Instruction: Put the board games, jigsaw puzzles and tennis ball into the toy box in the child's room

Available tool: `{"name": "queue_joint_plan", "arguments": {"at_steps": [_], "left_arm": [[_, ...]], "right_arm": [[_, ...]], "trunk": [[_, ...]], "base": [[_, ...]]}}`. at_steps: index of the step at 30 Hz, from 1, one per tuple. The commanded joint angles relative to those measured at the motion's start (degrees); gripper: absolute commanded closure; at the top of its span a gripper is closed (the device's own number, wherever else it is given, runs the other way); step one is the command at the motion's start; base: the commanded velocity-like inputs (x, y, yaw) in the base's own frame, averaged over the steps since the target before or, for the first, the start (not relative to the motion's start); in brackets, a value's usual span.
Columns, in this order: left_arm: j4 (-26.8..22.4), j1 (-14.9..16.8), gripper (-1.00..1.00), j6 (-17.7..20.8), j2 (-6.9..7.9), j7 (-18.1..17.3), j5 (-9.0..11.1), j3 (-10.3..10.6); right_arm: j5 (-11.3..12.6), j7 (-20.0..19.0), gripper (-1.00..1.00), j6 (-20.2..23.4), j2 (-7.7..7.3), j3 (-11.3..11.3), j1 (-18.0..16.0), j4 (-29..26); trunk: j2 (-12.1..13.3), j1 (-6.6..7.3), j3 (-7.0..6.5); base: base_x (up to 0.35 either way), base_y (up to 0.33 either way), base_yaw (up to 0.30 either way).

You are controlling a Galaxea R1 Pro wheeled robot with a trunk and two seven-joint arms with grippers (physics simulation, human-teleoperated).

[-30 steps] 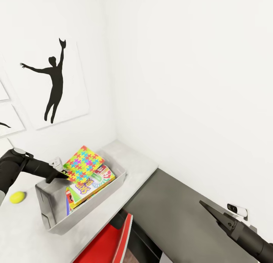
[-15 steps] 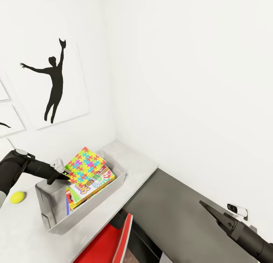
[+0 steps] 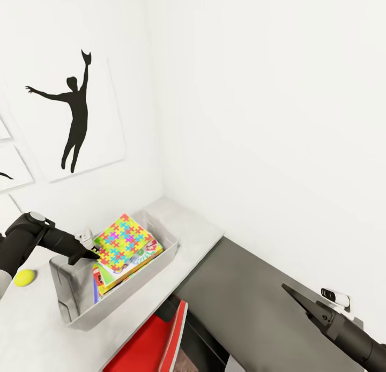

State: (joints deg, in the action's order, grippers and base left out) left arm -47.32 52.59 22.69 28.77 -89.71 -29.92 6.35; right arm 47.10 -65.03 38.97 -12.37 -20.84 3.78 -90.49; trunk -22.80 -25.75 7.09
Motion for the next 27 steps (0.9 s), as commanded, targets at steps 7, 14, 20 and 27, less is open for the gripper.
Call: {"name": "queue_joint_plan", "arguments": {"at_steps": [7, 14, 20, 27], "left_arm": [[-0.06, 0.06, 1.0, 0.6, 0.0, -0.29, -0.22, 0.46], [-0.06, 0.06, 1.0, 0.6, 0.01, -0.29, -0.22, 0.5], [-0.06, 0.04, 1.0, 0.62, -0.02, -0.29, -0.22, 0.5], [-0.06, -0.03, -1.0, 0.71, -0.03, -0.29, -0.22, 0.43]], "right_arm": [[0.36, 0.08, -1.0, 0.49, -0.03, 0.01, 0.0, -0.04], [0.36, 0.08, -1.0, 0.49, -0.02, 0.01, 0.0, -0.04], [0.36, 0.08, -1.0, 0.49, -0.06, 0.01, 0.0, -0.04], [0.36, 0.08, -1.0, 0.49, -0.11, 0.01, 0.0, -0.04]], "trunk": [[-0.12, -0.04, 0.56], [-0.12, -0.04, 1.04], [-0.12, -0.04, 1.44], [-0.12, -0.04, 1.53]], "base": [[0.0, 0.0, 0.0], [0.0, 0.0, 0.0], [0.0, 0.0, 0.0], [0.0, 0.0, 0.0]]}}
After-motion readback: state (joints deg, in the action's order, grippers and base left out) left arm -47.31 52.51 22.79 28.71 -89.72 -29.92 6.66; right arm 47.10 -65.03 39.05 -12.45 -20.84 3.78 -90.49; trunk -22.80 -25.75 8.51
